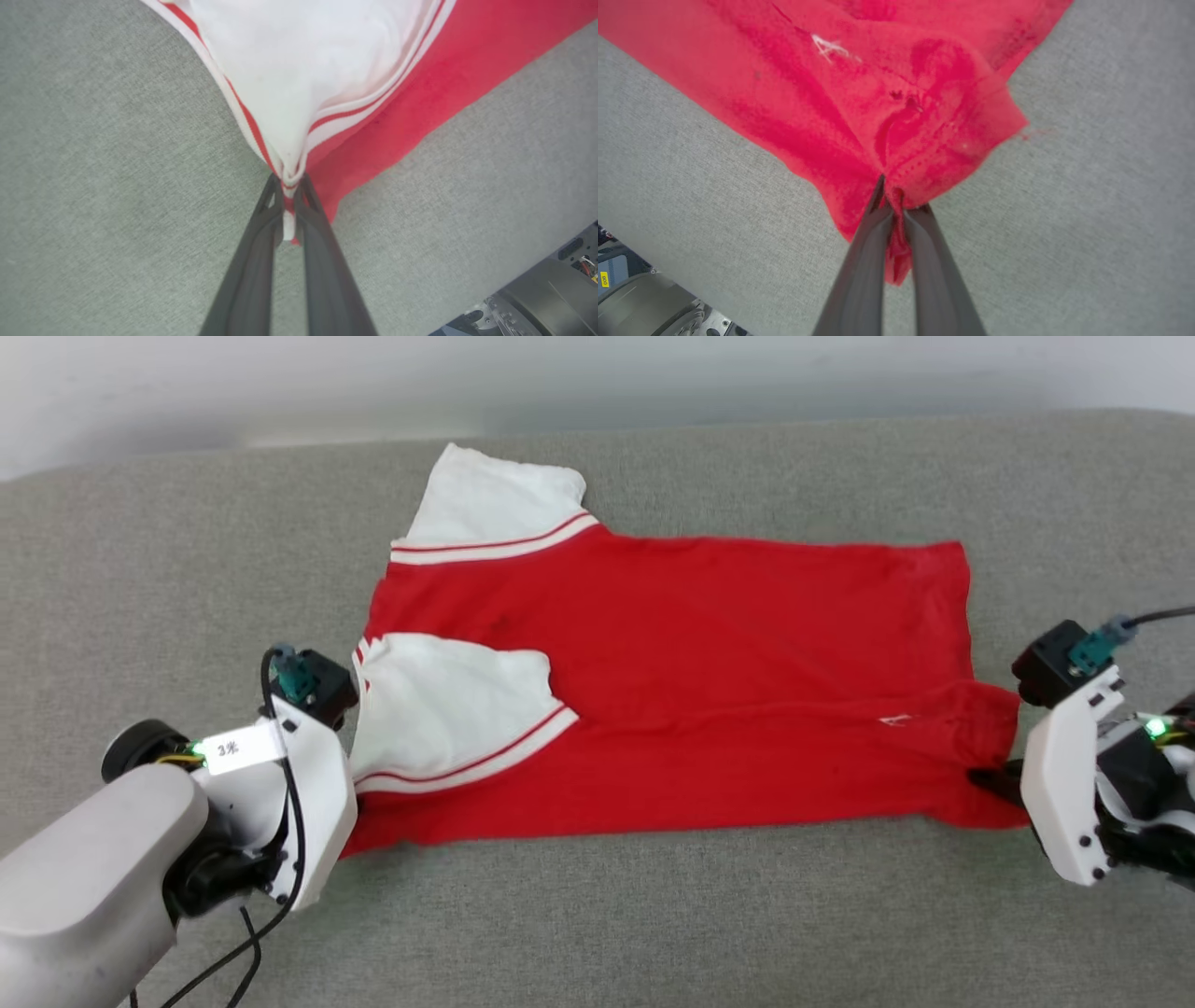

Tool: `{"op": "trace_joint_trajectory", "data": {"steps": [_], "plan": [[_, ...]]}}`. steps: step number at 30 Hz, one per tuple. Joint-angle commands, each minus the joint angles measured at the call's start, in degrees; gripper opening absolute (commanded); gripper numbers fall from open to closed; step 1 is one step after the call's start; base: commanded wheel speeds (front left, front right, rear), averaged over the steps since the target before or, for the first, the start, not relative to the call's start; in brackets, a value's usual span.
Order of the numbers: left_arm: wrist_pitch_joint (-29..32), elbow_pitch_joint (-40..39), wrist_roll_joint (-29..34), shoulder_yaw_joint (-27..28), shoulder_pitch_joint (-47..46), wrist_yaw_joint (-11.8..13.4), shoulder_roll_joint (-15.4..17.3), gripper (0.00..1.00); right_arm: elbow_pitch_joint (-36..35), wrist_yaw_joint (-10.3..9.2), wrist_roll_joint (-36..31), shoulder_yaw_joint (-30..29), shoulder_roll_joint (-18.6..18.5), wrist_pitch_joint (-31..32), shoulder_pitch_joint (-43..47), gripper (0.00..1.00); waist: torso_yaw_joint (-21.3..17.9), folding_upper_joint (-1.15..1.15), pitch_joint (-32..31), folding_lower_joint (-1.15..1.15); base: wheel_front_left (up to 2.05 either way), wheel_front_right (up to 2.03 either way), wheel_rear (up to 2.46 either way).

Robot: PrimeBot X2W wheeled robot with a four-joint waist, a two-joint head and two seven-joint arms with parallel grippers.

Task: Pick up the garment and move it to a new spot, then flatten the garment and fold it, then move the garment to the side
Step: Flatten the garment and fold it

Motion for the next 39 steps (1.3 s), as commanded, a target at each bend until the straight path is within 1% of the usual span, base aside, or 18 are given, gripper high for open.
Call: {"op": "trace_joint_trajectory", "data": {"steps": [1, 8, 13, 16, 18, 23, 24, 25, 29, 32, 37, 39], "plan": [[-0.15, -0.43, -0.37, -0.17, 1.17, 0.02, 0.42, 0.00, -0.64, -0.02, 0.16, 0.36, -1.21, -0.45, 1.31, 0.00, 0.13, 0.00, -1.25, 0.00, 0.00, 0.00, 0.00], [-0.17, -4.91, -2.11, -1.35, 6.45, 0.70, 3.28, 0.00, -6.18, -0.04, 2.07, 1.91, -7.77, -1.08, 4.87, 0.00, 0.50, 0.00, -4.07, 0.00, 0.00, 0.00, 0.00], [0.35, -8.71, -3.12, -2.77, 10.29, 1.84, 4.94, 0.00, -8.58, -0.05, 3.33, 1.81, -10.85, -0.39, 8.22, 0.00, 0.48, 0.00, -5.16, 0.00, 0.00, 0.00, 0.00], [0.31, -9.52, -3.68, -3.29, 12.18, 2.60, 5.13, 0.00, -8.67, -0.05, 3.16, 2.41, -10.66, 0.62, 10.19, 0.00, 0.39, 0.00, -5.07, 0.00, 0.00, 0.00, 0.00], [0.12, -9.29, -3.93, -3.50, 12.75, 3.07, 4.67, 0.00, -8.12, -0.05, 2.45, 3.13, -10.02, 1.40, 11.21, 0.00, 0.38, 0.00, -4.57, 0.00, 0.00, 0.00, 0.00], [-1.39, -7.13, -3.72, -2.99, 12.78, 3.71, 3.49, 0.00, -4.14, -0.05, 1.78, 1.95, -6.82, -0.27, 12.62, 0.00, 0.45, 0.00, -3.26, 0.00, 0.00, 0.00, 0.00], [-2.12, -6.72, -3.44, -2.70, 12.45, 3.98, 3.27, 0.33, -3.44, -0.04, 1.50, 1.42, -6.16, -1.18, 12.62, 0.32, 0.46, 0.00, -3.16, 0.00, 0.00, 0.00, 0.00], [-2.94, -6.42, -3.52, -2.24, 12.15, 4.24, 3.00, 1.00, -2.99, -0.04, 1.26, 0.96, -5.45, -2.09, 12.74, 1.00, 0.48, 0.00, -3.17, 0.00, 0.00, 0.00, 0.00], [-5.27, -6.39, -3.11, -0.81, 10.88, 4.01, 3.38, 1.00, -2.90, -0.03, -0.26, -1.25, -4.11, -6.27, 13.16, 1.00, 0.29, 0.00, -4.33, 0.00, 0.00, 0.00, 0.00], [-7.29, -7.05, -2.52, 0.82, 9.62, 4.46, 4.02, 1.00, -3.53, -0.03, -2.37, -4.26, -3.67, -11.53, 13.08, 1.00, -0.12, 0.00, -5.43, 0.00, 0.00, 0.00, 0.00], [-12.52, -7.40, 0.11, 3.90, 6.47, 5.85, 5.00, 1.00, -3.03, -0.03, -7.38, -12.24, -1.37, -21.78, 14.29, 1.00, -1.42, 0.00, -6.07, 0.00, 0.00, 0.00, 0.00], [-13.89, -7.16, 1.23, 4.98, 4.80, 6.33, 4.93, 1.00, -3.15, -0.03, -9.84, -16.72, 0.20, -25.84, 14.80, 1.00, -2.20, 0.00, -5.73, 0.00, 0.00, 0.00, 0.00]]}}
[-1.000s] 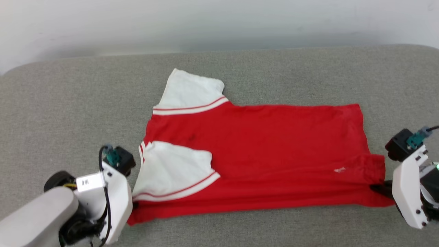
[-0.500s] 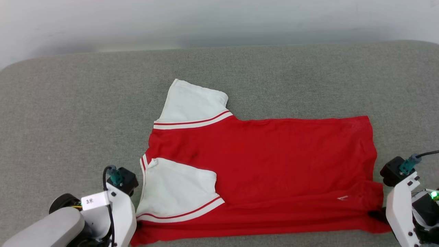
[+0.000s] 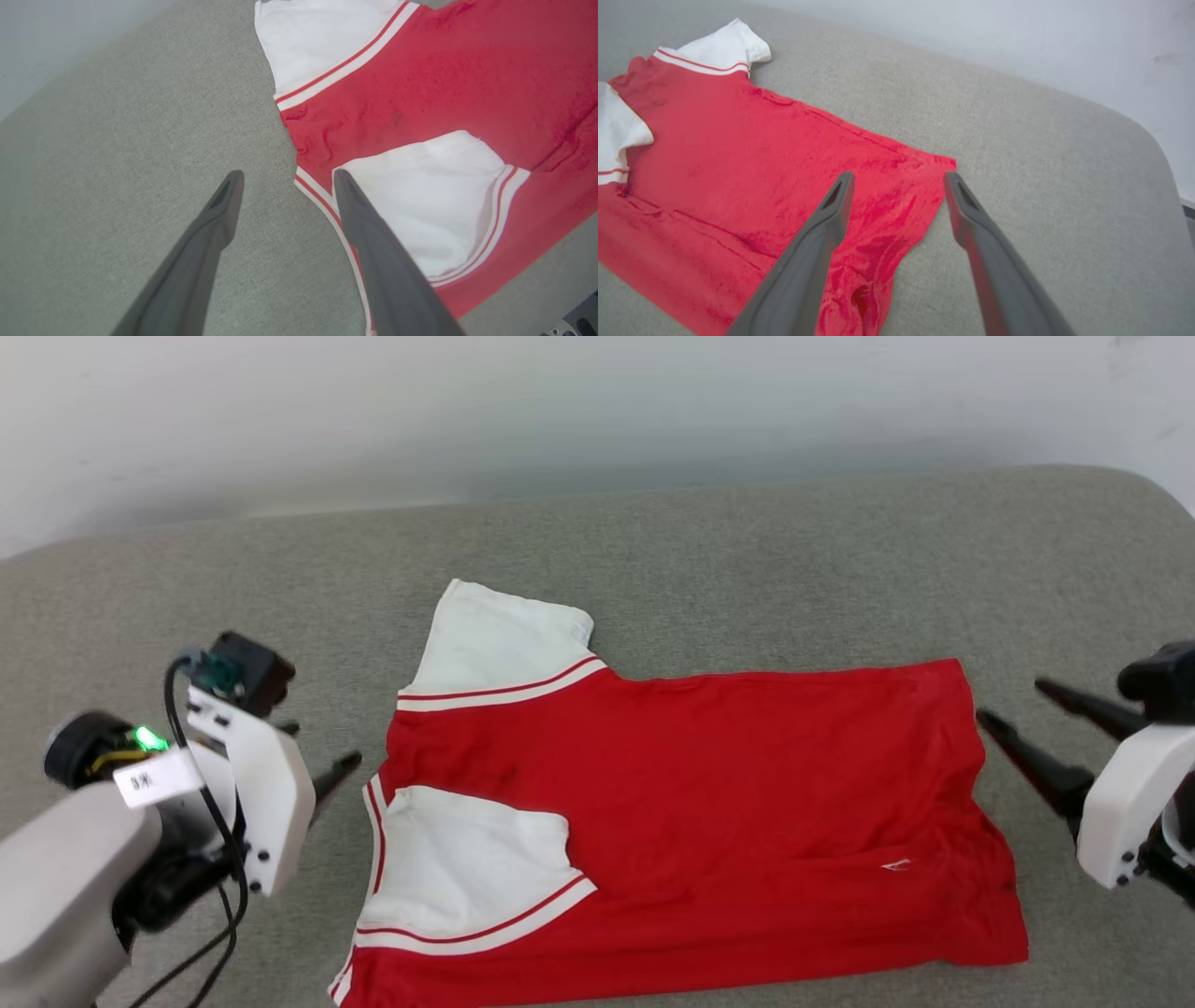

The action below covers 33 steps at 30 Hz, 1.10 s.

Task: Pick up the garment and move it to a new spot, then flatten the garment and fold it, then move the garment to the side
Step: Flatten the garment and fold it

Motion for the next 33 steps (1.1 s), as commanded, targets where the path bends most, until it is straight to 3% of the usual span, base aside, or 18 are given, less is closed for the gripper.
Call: {"op": "trace_joint_trajectory", "data": {"steps": [1, 7, 14, 18, 23, 28, 33], "plan": [[-0.67, 0.02, 0.92, 0.62, -1.85, 0.51, -0.18, 1.00, -0.38, -0.04, -2.15, -3.02, 1.49, -2.77, 1.18, 1.00, -0.89, 0.00, 0.58, 0.00, 0.00, 0.00, 0.00], [0.20, 1.59, 2.05, 3.25, -8.62, 1.41, -1.14, 1.00, -4.24, -0.04, -13.49, -19.22, 9.39, -12.72, 6.23, 1.00, -3.47, 0.00, 3.86, 0.00, 0.00, 0.00, 0.00], [6.36, 6.07, 0.47, 5.51, -18.64, -0.01, -3.14, 1.00, -15.51, -0.04, -24.37, -32.34, 20.03, -13.39, 13.18, 1.00, -7.08, 0.00, 10.13, 0.00, 0.00, 0.00, 0.00], [13.30, 8.98, -0.62, 5.31, -24.29, -0.85, -3.89, 1.00, -21.04, -0.03, -27.16, -34.86, 24.14, -12.10, 15.64, 1.00, -9.13, 0.00, 13.98, 0.00, 0.00, 0.00, 0.00], [20.10, 12.15, -1.45, 4.86, -29.05, -1.03, -4.26, 1.00, -24.28, -0.04, -28.19, -35.14, 26.33, -11.06, 15.79, 1.00, -11.03, 0.00, 17.84, 0.00, 0.00, 0.00, 0.00], [27.57, 15.33, -1.77, 3.63, -33.72, -1.29, -5.09, 1.00, -25.34, -0.03, -27.96, -34.84, 27.10, -10.87, 14.01, 1.00, -12.83, 0.00, 21.89, 0.00, 0.00, 0.00, 0.00], [30.15, 18.23, -1.09, 2.56, -35.74, -1.05, -5.92, 1.00, -24.07, -0.04, -27.61, -33.92, 26.87, -11.67, 12.41, 1.00, -13.97, 0.00, 24.87, 0.00, 0.00, 0.00, 0.00]]}}
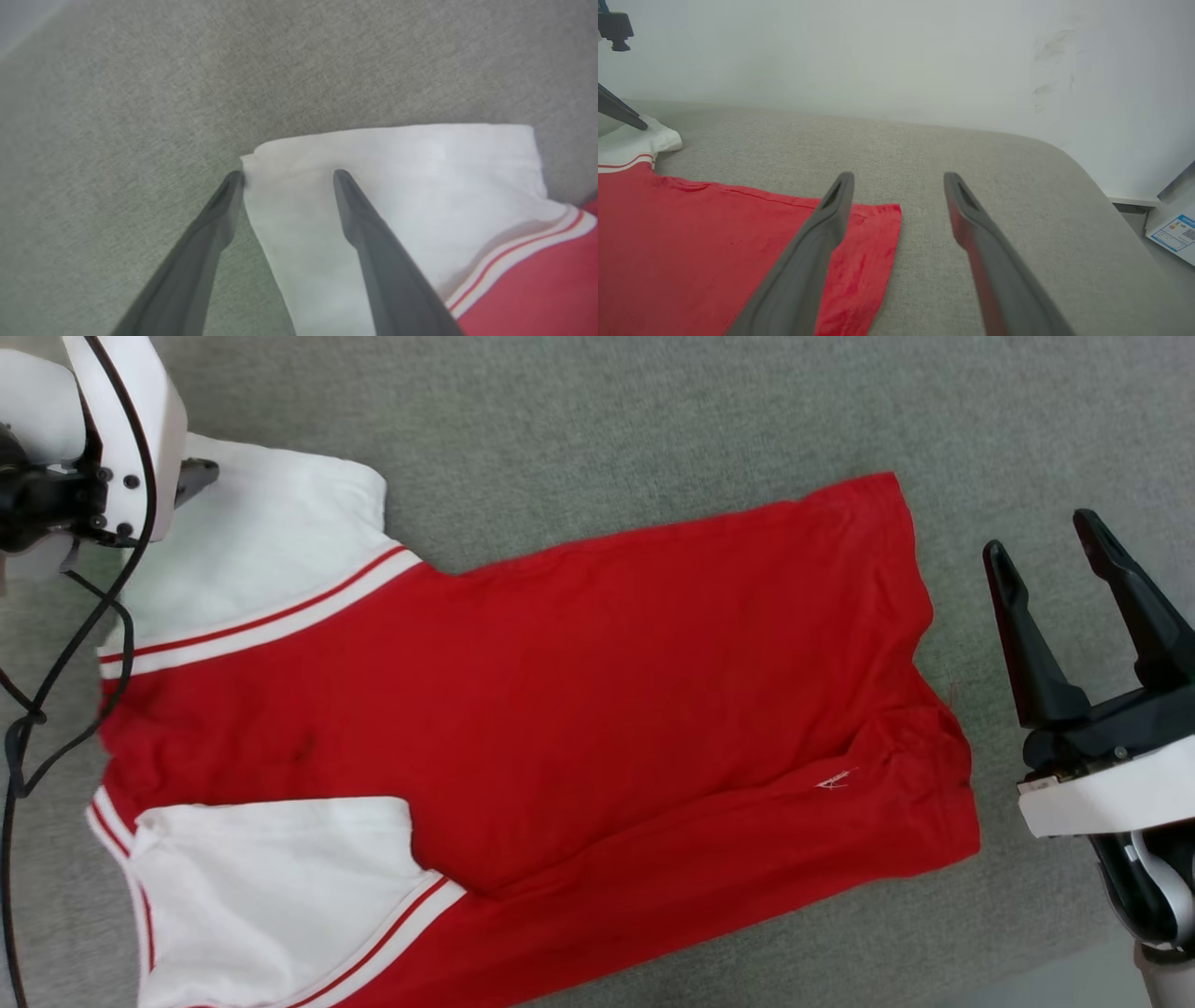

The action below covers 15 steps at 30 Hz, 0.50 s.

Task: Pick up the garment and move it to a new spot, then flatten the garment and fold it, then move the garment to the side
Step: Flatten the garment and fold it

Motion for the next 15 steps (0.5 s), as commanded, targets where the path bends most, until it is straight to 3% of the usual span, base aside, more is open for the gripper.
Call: {"op": "trace_joint_trajectory", "data": {"steps": [1, 7, 8, 9, 15], "plan": [[0.20, 0.52, 0.08, -0.22, -0.64, 0.05, 0.15, 1.00, 0.30, -0.04, 0.52, 0.22, -0.06, -0.26, -1.02, 1.00, -1.17, 0.00, 1.75, -0.01, 0.00, 0.00, 0.00], [2.82, 3.54, 0.25, -2.79, 1.46, -1.61, 0.14, 1.00, 1.50, -0.04, 1.69, 1.07, -1.44, -0.67, -2.28, 1.00, -1.32, 0.00, 2.96, -0.01, 0.00, 0.00, 0.00], [2.76, 3.53, 0.57, -3.06, 1.46, -2.01, 0.18, 0.42, 1.49, -0.04, 1.85, 0.91, -1.73, -0.60, -2.34, 1.00, -1.14, 0.00, 2.92, -0.01, 0.00, 0.00, 0.00], [2.71, 3.59, 0.79, -3.24, 1.45, -2.32, 0.31, 0.00, 1.49, -0.04, 1.93, 0.71, -2.01, -0.47, -2.41, 1.00, -0.96, 0.00, 2.79, -0.01, 0.00, 0.00, 0.00], [0.92, 3.05, 1.73, -3.42, 0.33, -4.07, -0.25, 0.00, 0.63, -0.04, 1.70, -0.48, -5.46, 2.37, -5.19, 1.00, 0.79, 0.00, 0.55, -0.01, 0.00, 0.00, 0.00]]}}
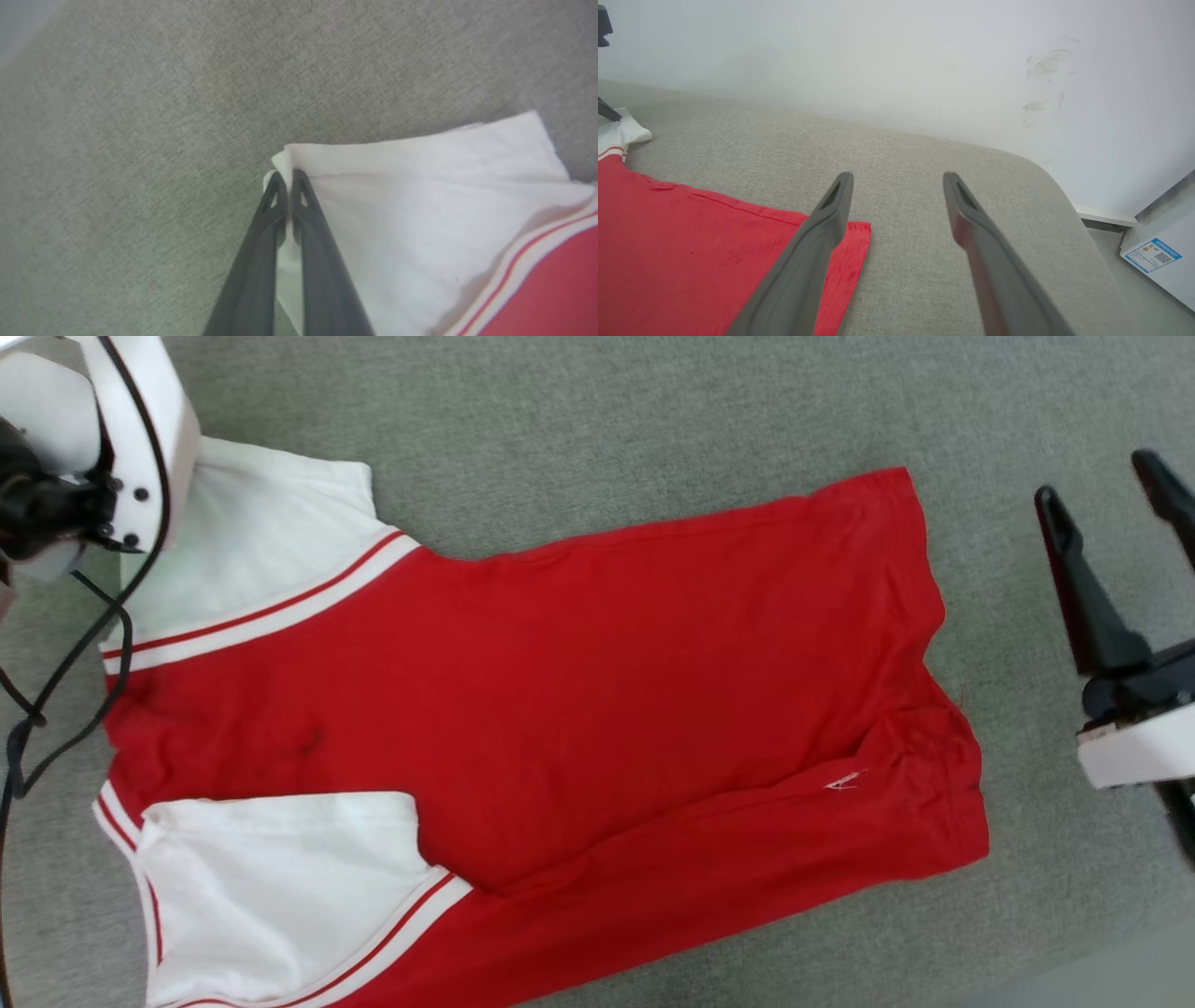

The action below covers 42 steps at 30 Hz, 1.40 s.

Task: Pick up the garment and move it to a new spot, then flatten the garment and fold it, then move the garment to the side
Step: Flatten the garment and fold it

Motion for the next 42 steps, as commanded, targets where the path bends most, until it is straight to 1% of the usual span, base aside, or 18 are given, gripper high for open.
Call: {"op": "trace_joint_trajectory", "data": {"steps": [1, 5, 10, 12, 15, 19, 23, 25, 29, 33, 35, 36, 37, 42], "plan": [[-0.10, 0.26, 0.42, -0.52, 1.14, -0.30, 0.09, 0.00, -0.48, -0.03, 0.30, 0.37, -1.23, 1.26, -1.26, 1.00, 0.85, 0.00, -1.05, -0.01, 0.00, 0.00, 0.00], [-2.72, -0.97, 0.45, -0.61, 0.64, -1.48, -1.87, 0.00, -0.68, -0.04, 3.61, 4.12, -8.79, 11.59, -5.66, 1.00, 2.76, 0.00, -3.20, -0.01, 0.00, 0.00, 0.00], [-5.02, -2.74, 1.03, -1.42, 0.30, -2.48, -3.63, 0.00, 1.82, -0.04, 10.51, 11.93, -17.95, 27.65, -12.80, 1.00, 5.29, 0.00, -4.61, -0.01, 0.00, 0.00, 0.00], [-5.71, -3.67, 1.21, -1.64, -0.07, -2.83, -4.47, 0.00, 3.23, -0.04, 13.78, 15.80, -20.68, 34.12, -16.07, 1.00, 6.37, 0.00, -4.69, -0.01, 0.00, 0.00, 0.00], [-6.19, -5.05, 1.63, -2.11, -0.63, -3.09, -5.01, 0.00, 5.42, -0.04, 17.46, 21.61, -23.32, 42.53, -21.69, 1.00, 7.69, 0.00, -4.40, -0.01, 0.00, 0.00, 0.00], [-6.74, -7.07, 2.23, -2.95, -1.41, -3.44, -5.94, 0.00, 9.69, -0.04, 20.94, 27.92, -23.77, 50.82, -28.68, 1.00, 9.54, 0.00, -3.41, -0.01, 0.00, 0.00, 0.00], [-7.50, -8.59, 2.84, -3.38, -2.43, -3.68, -6.64, 0.00, 14.42, -0.04, 23.21, 32.31, -22.12, 55.32, -33.94, 1.00, 11.17, 0.00, -2.24, -0.01, 0.00, 0.00, 0.00], [-7.72, -9.12, 3.09, -3.60, -2.70, -3.78, -6.89, 0.00, 16.92, -0.04, 23.63, 34.12, -21.32, 56.05, -35.45, 1.00, 11.91, 0.00, -1.63, -0.01, 0.00, 0.00, 0.00], [-8.29, -10.13, 3.48, -4.01, -3.54, -3.93, -7.25, 0.00, 20.97, -0.04, 23.18, 38.50, -20.03, 54.72, -37.01, 1.00, 13.05, 0.00, -0.37, -0.01, 0.00, 0.00, 0.00], [-8.90, -10.50, 3.47, -4.36, -3.93, -4.06, -7.22, 0.00, 24.52, -0.03, 24.46, 44.89, -19.14, 54.17, -35.13, 1.00, 13.62, 0.00, 0.59, -0.01, 0.00, 0.00, 0.00], [-9.25, -10.32, 3.34, -4.52, -4.00, -4.10, -7.12, 0.00, 25.73, 0.05, 25.73, 47.17, -18.92, 53.39, -34.72, 1.00, 13.66, 0.00, 0.77, -0.01, 0.00, 0.00, 0.00], [-9.62, -10.12, 3.18, -4.53, -3.93, -4.13, -7.04, 0.00, 26.22, 0.04, 26.19, 47.59, -18.77, 52.24, -35.00, 0.40, 13.64, 0.00, 0.71, -0.01, 0.00, 0.00, 0.00], [-9.84, -9.86, 3.07, -4.57, -3.69, -4.16, -6.89, 0.00, 26.54, 0.04, 26.34, 47.79, -18.80, 51.03, -35.79, 0.00, 13.54, 0.00, 0.47, -0.01, 0.00, 0.00, 0.00], [-12.52, -9.34, 2.79, -5.27, -1.60, -4.26, -6.01, 0.00, 28.54, -0.05, 27.17, 47.19, -19.90, 43.31, -39.40, 0.00, 13.36, 0.00, -2.54, -0.01, 0.00, 0.00, 0.00]]}}
